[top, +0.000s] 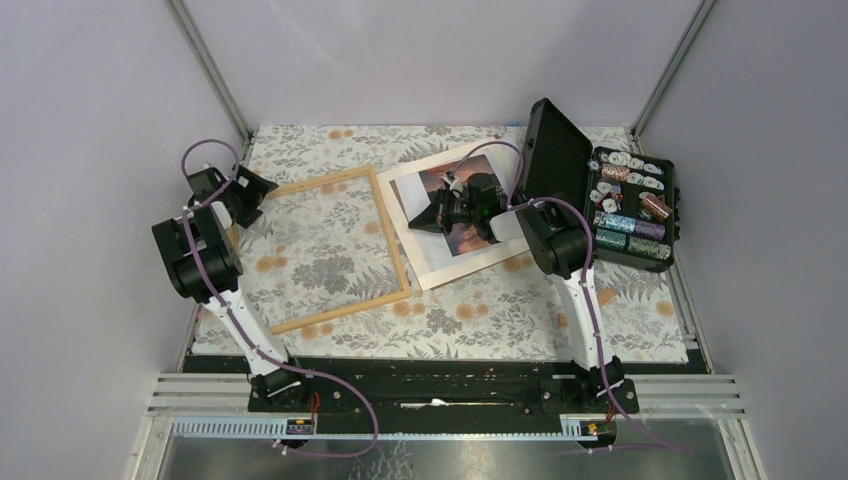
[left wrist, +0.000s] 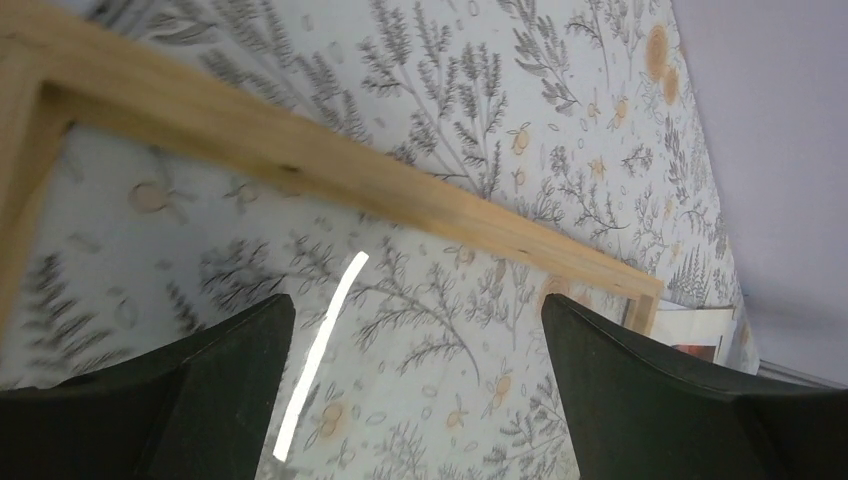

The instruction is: Put the photo into the frame

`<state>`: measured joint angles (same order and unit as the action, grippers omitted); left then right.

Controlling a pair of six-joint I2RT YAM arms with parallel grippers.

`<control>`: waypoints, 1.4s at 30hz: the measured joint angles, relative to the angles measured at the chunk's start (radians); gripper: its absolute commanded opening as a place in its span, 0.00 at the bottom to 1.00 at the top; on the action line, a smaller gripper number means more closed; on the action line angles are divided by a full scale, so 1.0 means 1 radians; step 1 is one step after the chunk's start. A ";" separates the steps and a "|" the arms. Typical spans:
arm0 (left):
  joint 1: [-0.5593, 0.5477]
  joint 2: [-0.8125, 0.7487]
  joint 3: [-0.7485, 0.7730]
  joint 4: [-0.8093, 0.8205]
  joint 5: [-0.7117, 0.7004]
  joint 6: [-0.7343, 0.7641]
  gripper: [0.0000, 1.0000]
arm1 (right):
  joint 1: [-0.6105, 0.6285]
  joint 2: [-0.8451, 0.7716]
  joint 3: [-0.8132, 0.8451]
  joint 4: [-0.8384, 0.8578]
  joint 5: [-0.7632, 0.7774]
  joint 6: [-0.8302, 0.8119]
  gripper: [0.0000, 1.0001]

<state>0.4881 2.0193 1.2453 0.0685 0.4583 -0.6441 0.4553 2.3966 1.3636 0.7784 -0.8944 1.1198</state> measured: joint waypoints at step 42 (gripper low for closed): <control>0.107 -0.188 -0.354 0.149 0.362 -0.164 0.58 | -0.021 0.010 0.000 0.074 -0.034 0.065 0.00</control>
<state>0.5953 1.8309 0.8917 0.2176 0.8200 -0.8085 0.4339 2.4065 1.3636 0.8520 -0.9279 1.1851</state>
